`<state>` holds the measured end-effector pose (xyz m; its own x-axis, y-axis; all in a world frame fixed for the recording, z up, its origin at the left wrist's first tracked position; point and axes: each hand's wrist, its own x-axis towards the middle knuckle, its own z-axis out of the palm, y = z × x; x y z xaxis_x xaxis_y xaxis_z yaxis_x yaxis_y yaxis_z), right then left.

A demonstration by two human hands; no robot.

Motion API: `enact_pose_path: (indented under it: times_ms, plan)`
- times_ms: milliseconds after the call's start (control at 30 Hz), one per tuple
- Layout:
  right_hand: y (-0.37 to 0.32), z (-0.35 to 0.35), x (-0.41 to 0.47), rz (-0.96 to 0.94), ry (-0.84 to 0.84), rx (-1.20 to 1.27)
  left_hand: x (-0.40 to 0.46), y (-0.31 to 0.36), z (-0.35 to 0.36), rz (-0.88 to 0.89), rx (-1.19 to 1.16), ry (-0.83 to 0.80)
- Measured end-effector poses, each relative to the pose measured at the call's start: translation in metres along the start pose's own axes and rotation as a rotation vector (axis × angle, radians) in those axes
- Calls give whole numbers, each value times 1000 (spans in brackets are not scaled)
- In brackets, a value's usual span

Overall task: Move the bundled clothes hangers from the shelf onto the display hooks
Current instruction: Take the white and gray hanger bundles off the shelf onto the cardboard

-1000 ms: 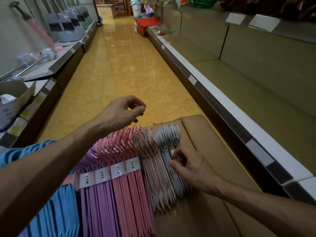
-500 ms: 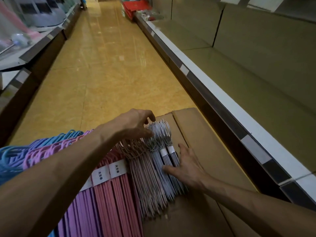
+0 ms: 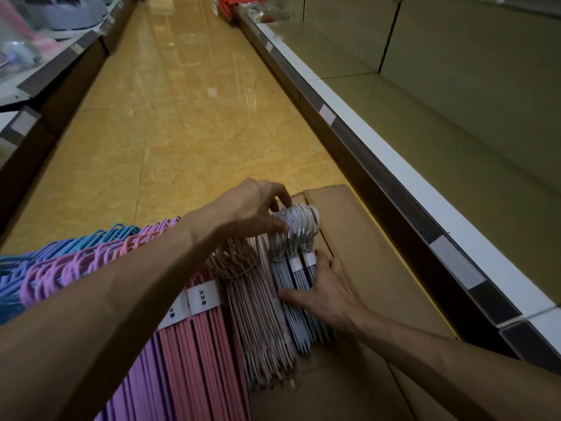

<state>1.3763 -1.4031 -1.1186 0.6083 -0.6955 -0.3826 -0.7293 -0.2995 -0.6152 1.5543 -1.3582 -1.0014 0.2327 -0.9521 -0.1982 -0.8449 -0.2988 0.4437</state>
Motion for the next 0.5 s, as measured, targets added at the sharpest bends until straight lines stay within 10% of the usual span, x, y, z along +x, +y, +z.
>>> enact_pose_path:
  times_ms: [500]
  plan:
    - [-18, 24, 13, 180, 127, -24, 18, 12, 19, 61, 75, 104]
